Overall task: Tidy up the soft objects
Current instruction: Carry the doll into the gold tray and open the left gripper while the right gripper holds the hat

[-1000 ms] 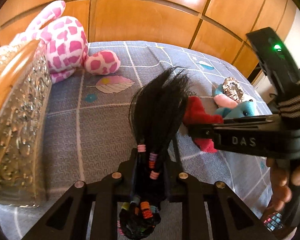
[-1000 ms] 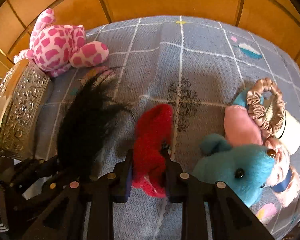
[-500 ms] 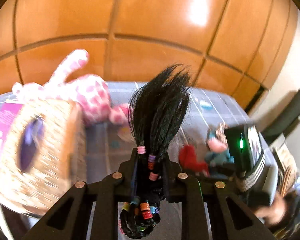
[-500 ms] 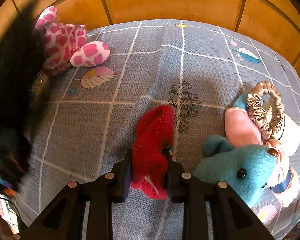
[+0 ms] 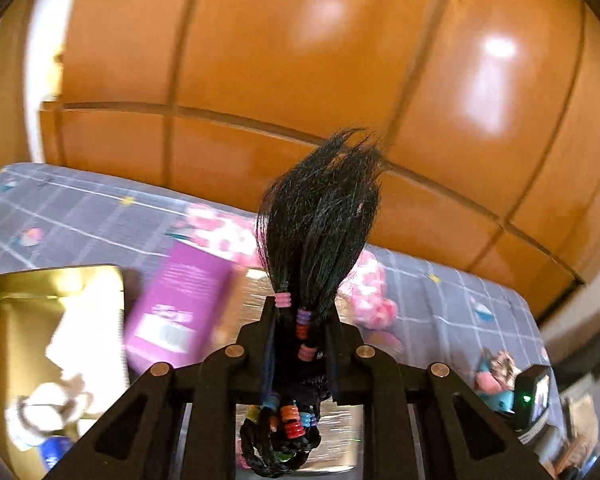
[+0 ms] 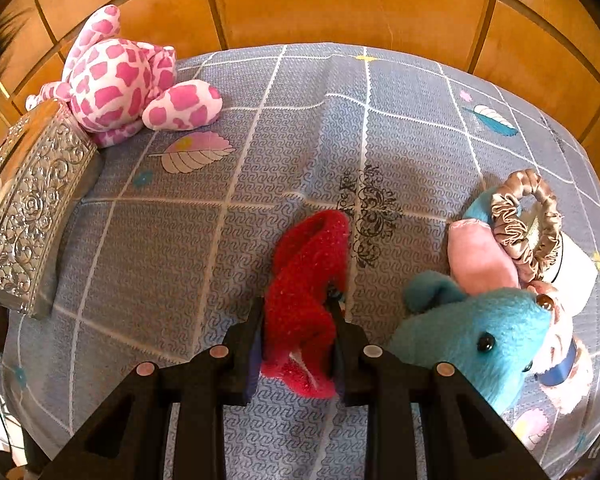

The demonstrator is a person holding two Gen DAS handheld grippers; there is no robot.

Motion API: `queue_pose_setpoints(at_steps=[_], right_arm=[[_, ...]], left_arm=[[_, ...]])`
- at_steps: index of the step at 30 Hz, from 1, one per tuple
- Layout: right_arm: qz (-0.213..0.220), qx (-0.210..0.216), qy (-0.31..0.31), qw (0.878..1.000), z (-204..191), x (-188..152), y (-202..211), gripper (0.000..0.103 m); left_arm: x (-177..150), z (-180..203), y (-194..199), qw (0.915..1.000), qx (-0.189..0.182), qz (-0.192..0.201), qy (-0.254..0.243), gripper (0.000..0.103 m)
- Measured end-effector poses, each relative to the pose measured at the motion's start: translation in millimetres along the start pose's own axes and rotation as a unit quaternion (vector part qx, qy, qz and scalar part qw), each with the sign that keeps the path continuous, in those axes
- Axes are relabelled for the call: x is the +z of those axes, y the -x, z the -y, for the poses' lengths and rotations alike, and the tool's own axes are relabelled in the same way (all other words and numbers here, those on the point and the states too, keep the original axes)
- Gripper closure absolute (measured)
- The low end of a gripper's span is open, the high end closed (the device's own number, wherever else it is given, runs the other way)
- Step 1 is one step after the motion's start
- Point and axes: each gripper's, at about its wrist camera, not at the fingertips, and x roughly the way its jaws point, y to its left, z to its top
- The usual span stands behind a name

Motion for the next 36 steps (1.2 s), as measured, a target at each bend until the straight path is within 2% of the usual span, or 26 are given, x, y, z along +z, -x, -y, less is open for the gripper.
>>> queue_pose_setpoints(at_steps=[8,15,19,24,31,34,36], right_arm=[[0.005,-0.017,0.013,1.0,-5,-4,2,0.075],[0.01,-0.024,0.011,1.0,-5,-7,4,0.075],[0.019,-0.037,0.02,0.999,-10,-10,3,0.075],[0.028,-0.049,0.021,0.998,-14,-13,4,0.075],[0.032,-0.071,0.031,0.997,-21,-15,4,0.075],[0.036,-0.077,0.033,0.996,-25,-17,3,0.075],[0.039,-0.081,0.034,0.995,-28,-19,4,0.075]], left_arm=[[-22,-77,31,0.9953,0.086,0.024,0.036,0.082],[-53,-135,44,0.9838,0.167,0.023,0.06,0.082],[-67,-158,48,0.9789,0.19,0.022,0.072,0.082],[-77,-170,50,0.9764,0.2,0.023,0.078,0.082],[-80,-166,55,0.978,0.194,0.026,0.072,0.081],[-84,-163,57,0.9789,0.191,0.024,0.069,0.075],[-85,-161,59,0.9793,0.189,0.025,0.069,0.067]])
